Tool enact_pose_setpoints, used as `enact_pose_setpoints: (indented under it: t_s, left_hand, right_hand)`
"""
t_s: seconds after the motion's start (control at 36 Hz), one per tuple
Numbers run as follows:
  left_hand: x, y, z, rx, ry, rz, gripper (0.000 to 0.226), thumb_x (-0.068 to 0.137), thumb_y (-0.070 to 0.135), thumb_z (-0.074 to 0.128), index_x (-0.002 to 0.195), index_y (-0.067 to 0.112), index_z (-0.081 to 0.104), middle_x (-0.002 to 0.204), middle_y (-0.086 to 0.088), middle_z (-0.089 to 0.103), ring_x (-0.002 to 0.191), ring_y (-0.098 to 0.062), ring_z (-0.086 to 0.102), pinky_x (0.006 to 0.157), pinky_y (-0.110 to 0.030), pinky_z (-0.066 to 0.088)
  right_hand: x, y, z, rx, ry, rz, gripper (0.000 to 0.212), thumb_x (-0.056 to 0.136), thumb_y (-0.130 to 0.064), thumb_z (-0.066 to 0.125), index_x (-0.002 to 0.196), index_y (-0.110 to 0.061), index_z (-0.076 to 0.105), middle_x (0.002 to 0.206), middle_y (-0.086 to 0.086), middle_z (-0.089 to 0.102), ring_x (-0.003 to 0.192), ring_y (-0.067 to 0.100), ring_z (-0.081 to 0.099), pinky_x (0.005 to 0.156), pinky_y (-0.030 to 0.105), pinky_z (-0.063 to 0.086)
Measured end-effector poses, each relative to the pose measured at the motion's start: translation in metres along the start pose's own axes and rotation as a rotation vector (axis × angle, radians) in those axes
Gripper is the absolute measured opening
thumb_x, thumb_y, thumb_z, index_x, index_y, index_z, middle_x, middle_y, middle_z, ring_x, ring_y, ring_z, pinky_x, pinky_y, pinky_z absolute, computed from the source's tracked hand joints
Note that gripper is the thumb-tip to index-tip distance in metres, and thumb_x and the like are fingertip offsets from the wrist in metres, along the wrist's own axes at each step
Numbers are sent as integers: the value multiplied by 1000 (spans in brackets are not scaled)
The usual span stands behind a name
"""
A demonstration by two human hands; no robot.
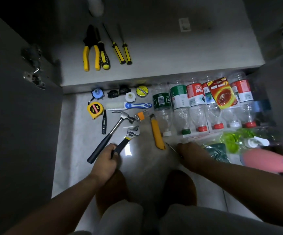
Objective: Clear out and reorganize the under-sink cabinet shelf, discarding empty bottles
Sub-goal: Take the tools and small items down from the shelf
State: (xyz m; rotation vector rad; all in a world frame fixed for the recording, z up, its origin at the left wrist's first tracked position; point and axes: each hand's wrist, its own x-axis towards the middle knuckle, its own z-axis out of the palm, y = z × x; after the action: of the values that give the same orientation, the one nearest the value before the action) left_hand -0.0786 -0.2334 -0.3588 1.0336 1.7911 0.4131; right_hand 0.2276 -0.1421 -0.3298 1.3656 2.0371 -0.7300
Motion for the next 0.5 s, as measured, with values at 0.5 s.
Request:
enact_pose_setpoints:
  t_s: [0.5]
  left_hand:
    - [9,9,-8,291,100,163,43,90,6,62,131,18,59,122,-5,56,116,-24,55,103,-38,46]
  right_hand:
    - [5,-4,-4,279,209,98,17,91,-19,62,104,-12,55,97,16,68,92,36,67,72,36,51]
